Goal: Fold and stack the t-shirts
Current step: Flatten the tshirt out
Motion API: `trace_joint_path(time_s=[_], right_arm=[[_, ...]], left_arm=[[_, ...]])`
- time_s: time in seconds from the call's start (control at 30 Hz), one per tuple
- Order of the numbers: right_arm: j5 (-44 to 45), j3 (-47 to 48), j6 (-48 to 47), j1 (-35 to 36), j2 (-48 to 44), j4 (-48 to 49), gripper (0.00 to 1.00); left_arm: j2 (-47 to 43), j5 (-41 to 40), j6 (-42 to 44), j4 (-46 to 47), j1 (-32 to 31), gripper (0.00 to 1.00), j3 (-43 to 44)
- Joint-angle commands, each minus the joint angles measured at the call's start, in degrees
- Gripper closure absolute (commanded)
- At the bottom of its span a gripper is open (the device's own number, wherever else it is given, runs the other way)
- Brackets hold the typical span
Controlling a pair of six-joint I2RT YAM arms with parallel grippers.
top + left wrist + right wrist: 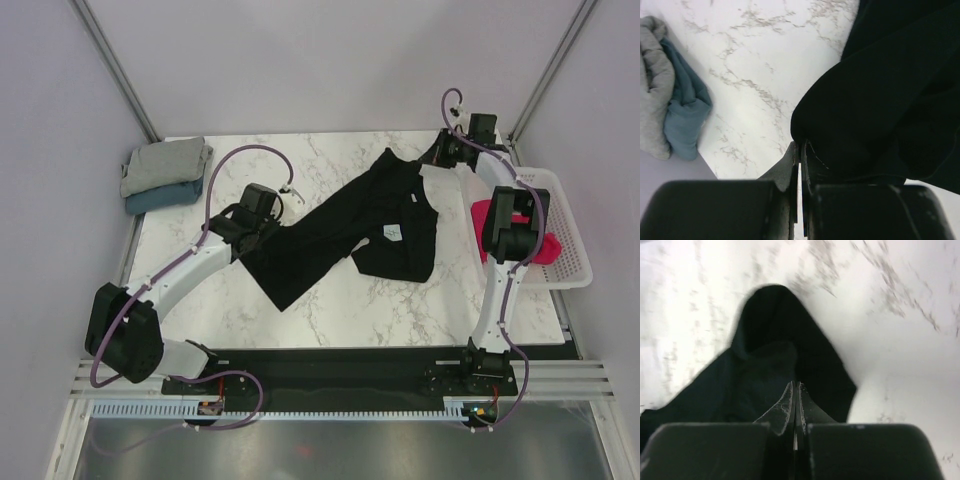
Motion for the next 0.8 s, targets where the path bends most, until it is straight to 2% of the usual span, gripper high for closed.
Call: trace_joint_path(time_s=[0.0,0.23,0.43,0.77], right_arm=[[-4.32,3.26,1.68,0.18,-13.25,2.25,1.0],[-8.37,4.68,3.79,-1.66,-27.12,3.13,1.0],[-4.6,-3.32,-3.75,-2.28,-41.11,4.19,1.0],[-2.05,-9.29,-7.1,-3.69,-62.21,-0.47,1.0]], left_arm=[[-3.69,-4.86,3.06,7.82,0.74,0.98,0.47],[-7.82,-8.73,6.41,13.89,1.53,0.98,2.66],[-12.65,-8.82,5.52,14.17,1.97,0.98,7.32],[-21.53,-6.01,10.18,12.14,1.97,0.98,19.36]])
